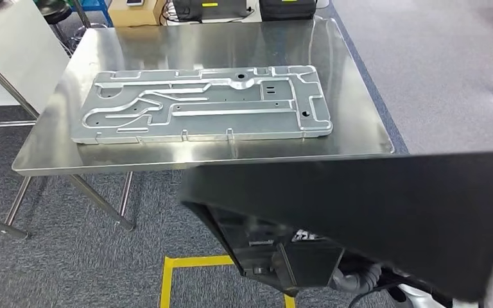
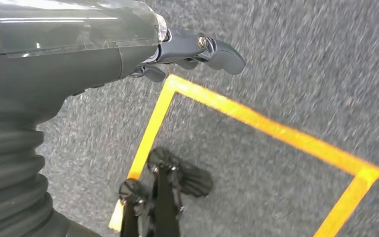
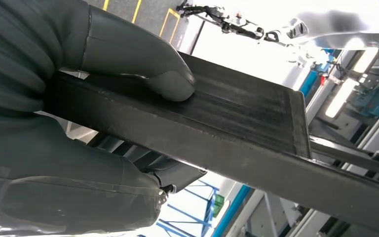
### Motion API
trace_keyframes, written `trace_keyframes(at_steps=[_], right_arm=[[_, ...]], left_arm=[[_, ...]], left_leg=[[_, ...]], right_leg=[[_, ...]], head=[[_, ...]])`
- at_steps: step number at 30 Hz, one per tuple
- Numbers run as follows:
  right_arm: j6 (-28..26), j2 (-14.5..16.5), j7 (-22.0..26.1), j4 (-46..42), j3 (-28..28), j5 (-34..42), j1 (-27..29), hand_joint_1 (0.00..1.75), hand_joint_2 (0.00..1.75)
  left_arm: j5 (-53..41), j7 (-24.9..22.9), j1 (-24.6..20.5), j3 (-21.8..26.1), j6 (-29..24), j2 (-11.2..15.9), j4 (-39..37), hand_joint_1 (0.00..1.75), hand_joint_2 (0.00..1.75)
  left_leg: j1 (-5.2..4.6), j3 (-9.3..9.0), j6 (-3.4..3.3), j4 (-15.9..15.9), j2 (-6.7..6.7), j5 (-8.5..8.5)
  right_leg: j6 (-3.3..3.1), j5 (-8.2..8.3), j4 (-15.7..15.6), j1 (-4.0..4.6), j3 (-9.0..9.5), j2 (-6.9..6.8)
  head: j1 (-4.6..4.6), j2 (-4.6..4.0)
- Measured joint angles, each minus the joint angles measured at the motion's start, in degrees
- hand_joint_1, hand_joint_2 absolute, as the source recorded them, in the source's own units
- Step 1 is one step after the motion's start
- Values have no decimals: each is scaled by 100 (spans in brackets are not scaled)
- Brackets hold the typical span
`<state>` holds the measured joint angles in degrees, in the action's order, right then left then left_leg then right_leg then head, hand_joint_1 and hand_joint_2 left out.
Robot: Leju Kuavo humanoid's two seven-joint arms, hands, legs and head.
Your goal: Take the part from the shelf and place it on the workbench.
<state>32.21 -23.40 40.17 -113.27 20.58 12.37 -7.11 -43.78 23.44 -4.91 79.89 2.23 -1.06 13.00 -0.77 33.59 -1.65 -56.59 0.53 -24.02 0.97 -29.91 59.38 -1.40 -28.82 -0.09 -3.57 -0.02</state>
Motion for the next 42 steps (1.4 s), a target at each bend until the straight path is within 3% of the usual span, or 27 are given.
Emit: trace_keyframes(at_steps=[2,4,5,6,7,9,10,11,15,17,19,20,21,22,24,26,28,31,33,35,36,37,39,40,42], right_arm=[[-31,29,2,-2,-1,66,-114,175,175],[-77,66,2,1,-1,143,-176,175,175],[-105,81,1,3,0,181,-190,175,175],[-135,92,0,3,1,217,-205,175,175],[-157,101,0,2,1,252,-226,175,175],[-182,113,1,0,0,301,-270,175,175],[-182,122,1,-1,0,317,-293,175,175],[-185,132,0,-2,-1,326,-310,175,175],[-202,149,1,-22,-8,333,-349,175,175],[-210,147,2,-35,-8,326,-370,175,175],[-214,148,2,-38,-7,316,-380,175,175],[-216,148,1,-38,-5,305,-376,175,175],[-219,148,-1,-38,-4,291,-372,175,175],[-223,148,-1,-38,-4,272,-370,175,175],[-241,148,-1,-39,-4,231,-367,175,175],[-264,148,1,-40,-2,204,-356,175,175],[-279,149,-1,-45,-1,200,-328,175,175],[-285,159,0,-74,-14,201,-300,175,175],[-287,179,1,-86,-25,201,-289,175,175],[-287,193,-1,-84,-26,200,-258,175,175],[-287,197,-3,-83,-26,199,-243,175,175],[-287,198,-3,-82,-26,199,-235,175,175],[-287,199,-2,-83,-28,194,-230,175,175],[-285,201,-3,-85,-31,187,-219,175,175],[-270,205,-3,-99,-50,169,-170,175,175]], left_arm=[[0,-8,-22,1,0,0,0,0,175],[1,-13,-37,1,3,0,0,0,175],[6,-13,-36,2,2,0,0,0,175],[21,-13,-33,4,-3,1,0,0,175],[39,-13,-30,7,-16,1,0,0,175],[79,-16,-28,13,-56,3,1,0,175],[90,-20,-33,14,-78,6,1,0,175],[99,-24,-35,14,-96,15,2,0,175],[76,-32,-38,14,-113,53,8,0,175],[58,-36,-48,13,-107,60,11,0,175],[56,-38,-39,13,-105,59,11,0,175],[55,-40,-28,13,-104,58,11,0,175],[51,-41,-18,13,-102,55,11,0,175],[44,-42,-12,13,-99,52,11,0,175],[14,-39,-6,13,-93,52,11,0,175],[-22,-33,-6,11,-88,56,13,0,175],[-45,-28,4,8,-85,63,14,0,175],[-56,-24,11,4,-85,70,15,0,175],[-58,-22,-2,2,-83,64,15,0,175],[-59,-23,-7,2,-80,59,15,0,175],[-59,-25,-3,2,-79,56,15,0,175],[-59,-26,0,2,-79,51,15,0,175],[-61,-27,4,1,-78,47,15,0,175],[-63,-27,1,-1,-78,46,15,0,175],[-72,-31,-3,-2,-79,47,15,0,175]], left_leg=[[24,-123,-44,61,0,-16],[26,-176,-62,60,4,-75],[26,-206,-59,53,8,-112],[28,-246,-53,42,12,-154],[31,-296,-41,27,16,-202],[36,-406,-2,-8,21,-310],[35,-431,31,-29,23,-358],[32,-437,68,-45,21,-400],[32,-451,206,-171,-3,-505],[53,-217,274,-635,-13,-663],[74,258,338,-1398,-18,-926],[81,467,354,-1668,-18,-998],[83,587,351,-1751,-18,-960],[83,601,332,-1618,-18,-801],[64,392,248,-899,-16,-278],[17,199,154,-339,-14,-71],[-19,150,96,-207,-10,-101],[31,5,26,-24,-8,-6],[51,-95,-9,65,-11,-15],[50,-155,-24,62,-11,-79],[50,-190,-21,53,-9,-118],[53,-234,-13,38,-6,-163],[64,-319,25,-13,3,-279],[57,-342,57,-56,8,-343],[40,-344,125,-104,16,-434]], right_leg=[[20,-184,463,-5,-253,0],[47,-441,1136,-3,-714,3],[63,-486,1343,-7,-898,1],[75,-411,1364,-12,-993,-1],[81,-204,1176,-19,-985,-3],[66,307,505,-28,-801,-15],[45,420,211,-13,-724,-25],[8,474,53,2,-687,-32],[-157,417,-26,21,-609,-17],[-217,376,-48,12,-523,-27],[-252,317,-49,25,-474,-28],[-257,288,-48,33,-447,-24],[-258,256,-48,41,-410,-18],[-256,222,-47,50,-362,-12],[-250,148,-54,64,-250,-9],[-217,95,-69,69,-185,-4],[-155,60,-94,67,-163,4],[-73,-55,4,85,-162,1],[-46,-303,554,70,-434,5],[-16,-520,1265,44,-880,9],[4,-491,1435,29,-1028,7],[22,-341,1392,13,-1074,5],[44,165,756,-17,-883,-12],[43,341,407,-15,-747,-24],[-5,415,60,-3,-607,-29]], head=[[1,0],[0,0],[0,0],[0,0],[0,-1],[0,-1],[1,-1],[-1,0],[-4,0],[-4,0],[-4,0],[-4,0],[-4,0],[-4,0],[-4,0],[-3,0],[-3,0],[-3,0],[-3,0],[-3,0],[-3,0],[-3,0],[-3,0],[-2,0],[-2,0]])
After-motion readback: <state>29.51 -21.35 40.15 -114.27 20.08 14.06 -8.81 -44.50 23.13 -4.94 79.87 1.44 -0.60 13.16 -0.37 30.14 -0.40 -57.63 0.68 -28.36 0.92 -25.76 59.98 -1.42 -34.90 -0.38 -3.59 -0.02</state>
